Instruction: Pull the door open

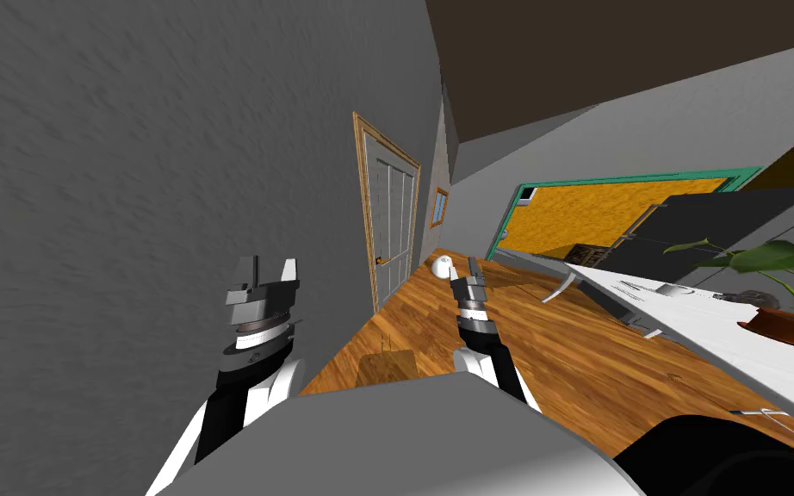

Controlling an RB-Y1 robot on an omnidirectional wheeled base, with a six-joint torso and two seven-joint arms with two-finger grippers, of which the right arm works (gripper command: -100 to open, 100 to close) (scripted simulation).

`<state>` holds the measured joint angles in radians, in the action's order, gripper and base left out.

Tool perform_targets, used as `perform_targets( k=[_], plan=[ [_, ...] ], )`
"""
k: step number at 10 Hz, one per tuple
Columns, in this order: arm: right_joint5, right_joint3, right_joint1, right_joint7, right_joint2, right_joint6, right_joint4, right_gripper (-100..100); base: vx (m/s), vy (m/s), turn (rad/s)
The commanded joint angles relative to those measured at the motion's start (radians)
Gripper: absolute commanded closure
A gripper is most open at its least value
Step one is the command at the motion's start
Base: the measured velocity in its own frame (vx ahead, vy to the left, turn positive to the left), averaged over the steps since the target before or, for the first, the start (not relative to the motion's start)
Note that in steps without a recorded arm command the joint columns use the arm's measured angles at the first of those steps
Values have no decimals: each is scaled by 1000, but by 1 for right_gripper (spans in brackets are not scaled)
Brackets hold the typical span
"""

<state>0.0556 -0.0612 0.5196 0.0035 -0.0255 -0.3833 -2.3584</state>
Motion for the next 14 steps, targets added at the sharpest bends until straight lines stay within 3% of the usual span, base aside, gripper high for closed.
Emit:
perform_targets(
  k=[1, 8, 14],
  plan=[
    [1, 2, -12, -3, 8, -8, 32, -100, 36, -10, 140],
    [8, 10, -70, -16, 39, -49, 189, -100, 60, -37, 148],
    [16, 21, -148, -34, 73, -103, 391, -100, 77, -66, 191]
  ],
)
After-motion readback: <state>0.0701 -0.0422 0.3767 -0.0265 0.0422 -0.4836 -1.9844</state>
